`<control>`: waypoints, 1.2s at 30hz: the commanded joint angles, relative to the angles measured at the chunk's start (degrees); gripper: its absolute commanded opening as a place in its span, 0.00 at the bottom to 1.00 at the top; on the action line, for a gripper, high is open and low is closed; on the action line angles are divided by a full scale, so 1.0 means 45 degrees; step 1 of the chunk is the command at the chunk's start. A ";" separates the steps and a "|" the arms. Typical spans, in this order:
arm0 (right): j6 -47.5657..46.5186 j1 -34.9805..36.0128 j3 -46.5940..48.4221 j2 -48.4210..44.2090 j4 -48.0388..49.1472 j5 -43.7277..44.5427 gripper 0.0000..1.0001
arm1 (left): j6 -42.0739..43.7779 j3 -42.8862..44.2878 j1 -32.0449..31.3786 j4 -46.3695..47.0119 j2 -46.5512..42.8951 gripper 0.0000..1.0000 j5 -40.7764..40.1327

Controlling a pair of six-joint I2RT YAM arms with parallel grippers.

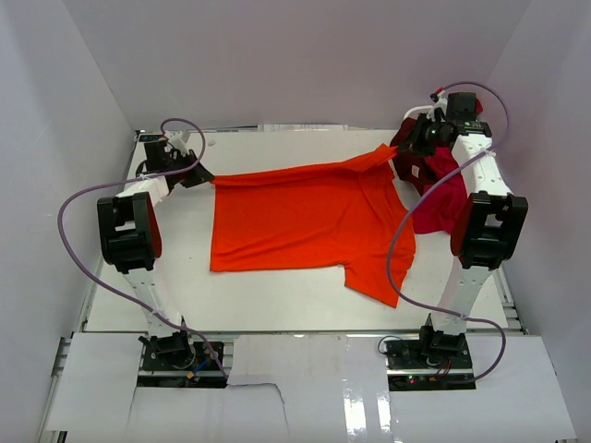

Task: Fold and stack the t-shirts
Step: Fold the flattened tshirt in 1/3 of the way

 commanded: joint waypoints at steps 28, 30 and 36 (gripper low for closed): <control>-0.0098 -0.0856 -0.0803 -0.1381 -0.0551 0.0073 0.08 | -0.0621 -0.0866 0.0187 0.1017 -0.1620 0.00 0.0731; -0.0117 -0.0856 -0.1137 -0.1557 -0.0414 0.0132 0.08 | -0.0621 -0.1081 0.0168 0.0998 -0.1757 0.00 0.0732; -0.0137 -0.0856 -0.2153 -0.2007 -0.0140 0.0132 0.08 | -0.0660 -0.1277 0.0168 0.1017 -0.2088 0.00 0.0751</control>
